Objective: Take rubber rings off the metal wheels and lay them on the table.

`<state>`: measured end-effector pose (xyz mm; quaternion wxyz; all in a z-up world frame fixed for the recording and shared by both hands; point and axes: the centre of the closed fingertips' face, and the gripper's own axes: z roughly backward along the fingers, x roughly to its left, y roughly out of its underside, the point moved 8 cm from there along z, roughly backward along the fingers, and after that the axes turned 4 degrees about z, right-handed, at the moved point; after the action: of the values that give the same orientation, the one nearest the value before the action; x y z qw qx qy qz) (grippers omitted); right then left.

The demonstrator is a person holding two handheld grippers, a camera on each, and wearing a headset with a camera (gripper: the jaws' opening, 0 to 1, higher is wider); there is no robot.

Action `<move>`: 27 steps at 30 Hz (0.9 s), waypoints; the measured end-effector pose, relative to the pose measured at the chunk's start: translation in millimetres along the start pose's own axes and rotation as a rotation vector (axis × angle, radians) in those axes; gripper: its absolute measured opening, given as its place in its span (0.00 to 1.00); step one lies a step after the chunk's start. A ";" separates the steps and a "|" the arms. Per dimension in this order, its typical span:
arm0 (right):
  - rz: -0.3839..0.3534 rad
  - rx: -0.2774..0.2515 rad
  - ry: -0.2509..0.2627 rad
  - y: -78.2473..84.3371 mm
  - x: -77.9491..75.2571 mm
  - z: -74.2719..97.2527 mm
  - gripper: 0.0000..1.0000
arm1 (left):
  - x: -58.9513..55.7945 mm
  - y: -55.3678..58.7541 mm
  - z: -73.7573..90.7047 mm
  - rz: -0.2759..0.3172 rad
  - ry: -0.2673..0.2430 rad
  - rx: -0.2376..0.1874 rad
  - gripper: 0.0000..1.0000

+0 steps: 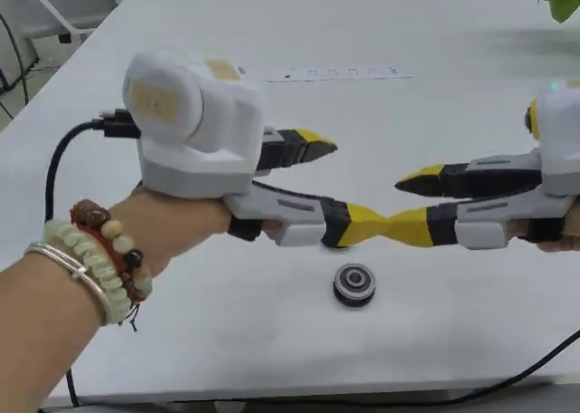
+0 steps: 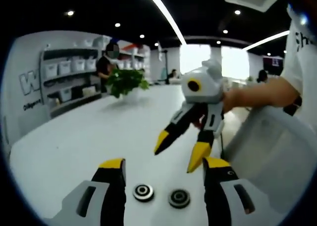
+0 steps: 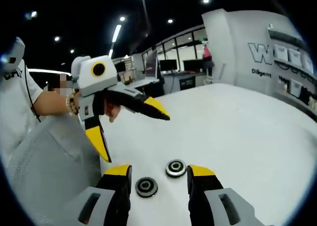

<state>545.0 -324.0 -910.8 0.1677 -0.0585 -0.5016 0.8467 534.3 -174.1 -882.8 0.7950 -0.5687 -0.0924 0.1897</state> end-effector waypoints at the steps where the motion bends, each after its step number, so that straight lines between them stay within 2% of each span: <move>1: 0.012 0.040 -0.017 4.8 3.8 -3.9 0.42 | -1.4 5.5 -0.6 0.008 0.012 0.012 0.64; 3: 0.024 0.070 -0.051 9.9 9.7 -9.6 0.41 | -2.2 12.2 -0.7 -0.002 0.018 0.044 0.63; 4: 0.030 0.097 -0.063 14.7 13.0 -13.8 0.41 | -2.2 16.1 -0.7 -0.008 0.012 0.062 0.63; 7: 0.072 0.192 -0.072 25.4 16.3 -19.5 0.41 | -3.7 22.9 -2.6 -0.009 0.005 0.081 0.62; 11: 0.066 0.210 -0.099 31.6 21.4 -25.7 0.40 | -10.4 34.1 -8.8 -0.026 0.036 0.130 0.58; 12: 0.069 0.224 -0.105 34.6 22.3 -27.2 0.39 | -11.4 39.5 -10.7 -0.031 0.055 0.156 0.57; 14: 0.081 0.255 -0.118 39.4 23.6 -29.7 0.39 | -12.8 46.5 -13.9 -0.040 0.051 0.184 0.56; 15: 0.083 0.263 -0.123 40.3 24.3 -30.8 0.39 | -14.1 51.8 -16.5 -0.041 0.049 0.199 0.56; 17: 0.063 0.264 -0.135 42.4 25.6 -32.1 0.39 | -16.1 59.1 -18.6 -0.069 0.076 0.246 0.55; 22: 0.048 0.268 -0.148 46.7 25.3 -33.8 0.36 | -17.9 67.5 -21.4 -0.050 0.090 0.247 0.46; 25: 0.059 0.269 -0.148 47.0 24.9 -34.4 0.35 | -18.4 67.3 -22.7 -0.034 0.093 0.234 0.44; 27: 0.065 0.270 -0.148 47.2 25.0 -34.7 0.33 | -16.5 66.1 -23.9 -0.016 0.077 0.211 0.41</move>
<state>520.2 -307.4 -967.0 0.1089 0.0111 -0.3919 0.9135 515.0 -183.0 -951.7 0.8549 -0.4879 -0.0458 0.1700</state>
